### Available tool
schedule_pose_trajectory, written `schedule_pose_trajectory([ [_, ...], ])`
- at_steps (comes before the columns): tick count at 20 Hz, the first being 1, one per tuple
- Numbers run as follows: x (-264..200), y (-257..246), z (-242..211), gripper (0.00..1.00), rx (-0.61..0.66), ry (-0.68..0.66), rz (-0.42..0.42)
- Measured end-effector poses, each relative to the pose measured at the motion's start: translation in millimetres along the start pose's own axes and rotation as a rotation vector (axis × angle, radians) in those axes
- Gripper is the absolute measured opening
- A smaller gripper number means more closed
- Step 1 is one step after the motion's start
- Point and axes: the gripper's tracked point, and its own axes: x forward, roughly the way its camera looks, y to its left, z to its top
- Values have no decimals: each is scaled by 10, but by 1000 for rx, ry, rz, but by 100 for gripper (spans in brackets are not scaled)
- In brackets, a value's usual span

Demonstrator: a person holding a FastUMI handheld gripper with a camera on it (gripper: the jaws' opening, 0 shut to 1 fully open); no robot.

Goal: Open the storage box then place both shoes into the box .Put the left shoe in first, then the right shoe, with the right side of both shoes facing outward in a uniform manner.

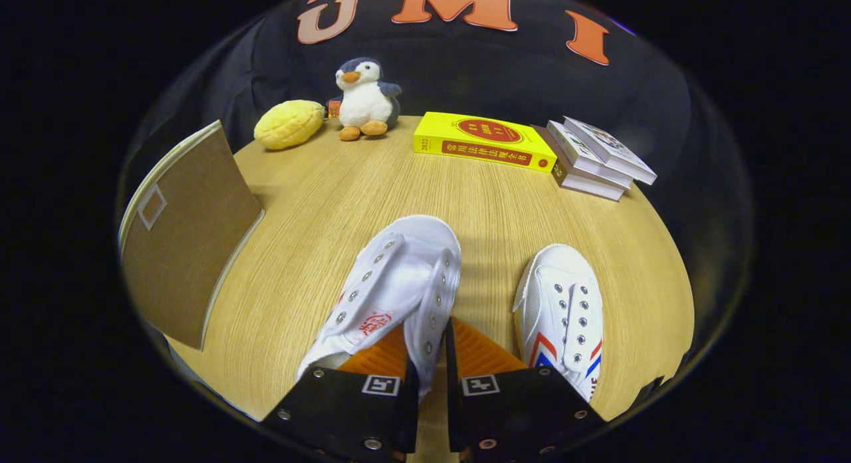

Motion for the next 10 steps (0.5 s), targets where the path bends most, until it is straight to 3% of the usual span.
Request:
schedule_pose_trajectory([
  [5, 4, -8, 122, 3, 122, -6, 36],
  [10, -95, -6, 180, 2, 177, 16, 86],
])
